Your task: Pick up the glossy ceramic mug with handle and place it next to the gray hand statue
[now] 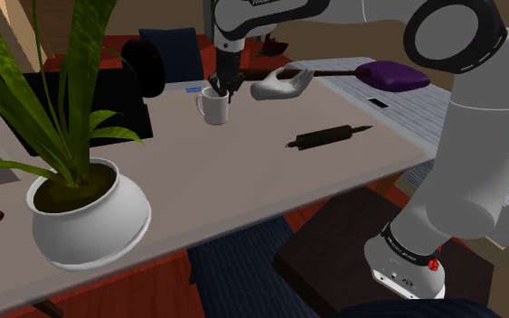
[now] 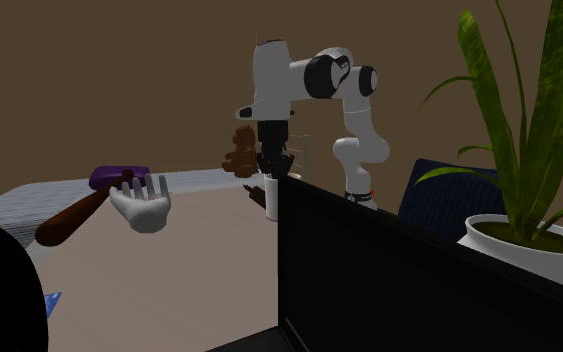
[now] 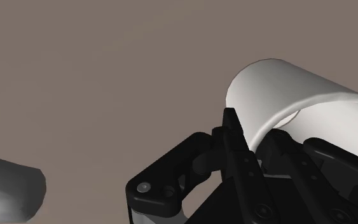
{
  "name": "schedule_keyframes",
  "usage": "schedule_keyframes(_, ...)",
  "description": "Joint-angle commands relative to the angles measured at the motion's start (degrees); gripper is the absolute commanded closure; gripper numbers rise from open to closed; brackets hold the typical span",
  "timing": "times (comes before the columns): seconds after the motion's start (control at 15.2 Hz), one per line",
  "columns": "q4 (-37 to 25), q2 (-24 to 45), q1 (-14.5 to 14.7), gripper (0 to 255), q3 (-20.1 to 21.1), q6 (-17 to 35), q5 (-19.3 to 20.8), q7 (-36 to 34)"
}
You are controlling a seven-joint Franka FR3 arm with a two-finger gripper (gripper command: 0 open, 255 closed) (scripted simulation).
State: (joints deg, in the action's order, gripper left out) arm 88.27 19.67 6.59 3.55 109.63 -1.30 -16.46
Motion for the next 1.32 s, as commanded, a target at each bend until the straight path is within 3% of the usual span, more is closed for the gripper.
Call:
schedule_keyframes(0.0, -1.32, -0.17, -0.05, 255, -0.02, -1.50, -0.01, 0.03)
schedule_keyframes(1.06, -14.37, 0.44, 0.05, 255, 0.02, -13.93, 0.11, -0.38)
schedule_keyframes(1.25, -10.08, -2.54, -2.45, 255, -1.08, -12.76, -0.50, 3.19)
